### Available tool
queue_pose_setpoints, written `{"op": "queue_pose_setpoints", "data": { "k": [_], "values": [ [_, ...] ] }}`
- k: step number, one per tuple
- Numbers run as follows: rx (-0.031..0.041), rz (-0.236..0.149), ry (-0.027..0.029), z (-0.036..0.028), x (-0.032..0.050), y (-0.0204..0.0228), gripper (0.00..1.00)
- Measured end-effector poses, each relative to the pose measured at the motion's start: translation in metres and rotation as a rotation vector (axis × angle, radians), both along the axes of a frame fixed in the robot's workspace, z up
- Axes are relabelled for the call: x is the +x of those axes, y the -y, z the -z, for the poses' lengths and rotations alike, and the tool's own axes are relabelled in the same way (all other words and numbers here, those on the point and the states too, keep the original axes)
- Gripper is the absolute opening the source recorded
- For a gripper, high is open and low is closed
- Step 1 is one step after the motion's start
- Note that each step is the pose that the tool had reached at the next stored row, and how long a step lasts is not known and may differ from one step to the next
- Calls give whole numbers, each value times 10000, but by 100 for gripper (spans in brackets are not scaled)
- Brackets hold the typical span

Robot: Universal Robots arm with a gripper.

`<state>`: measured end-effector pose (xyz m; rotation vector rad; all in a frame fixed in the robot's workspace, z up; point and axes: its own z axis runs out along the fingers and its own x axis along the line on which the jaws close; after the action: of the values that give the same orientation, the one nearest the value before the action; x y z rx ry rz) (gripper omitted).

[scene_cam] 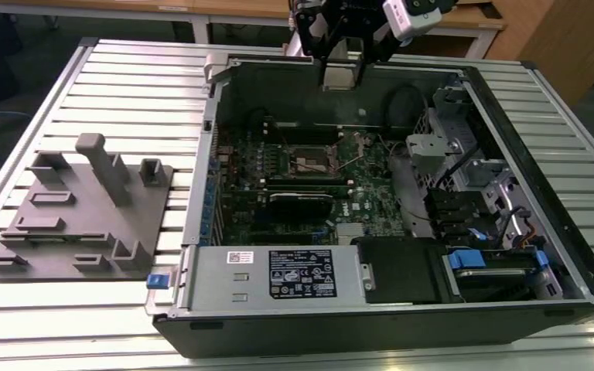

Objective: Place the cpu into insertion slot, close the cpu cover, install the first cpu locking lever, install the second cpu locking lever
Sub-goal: 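Place the cpu into insertion slot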

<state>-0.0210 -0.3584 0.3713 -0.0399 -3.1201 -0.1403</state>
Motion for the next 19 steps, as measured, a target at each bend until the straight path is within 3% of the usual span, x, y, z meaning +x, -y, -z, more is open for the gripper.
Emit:
{"op": "queue_pose_setpoints", "data": {
  "k": [19],
  "values": [
    [-3,0,-1,34,0,0,54]
  ]
}}
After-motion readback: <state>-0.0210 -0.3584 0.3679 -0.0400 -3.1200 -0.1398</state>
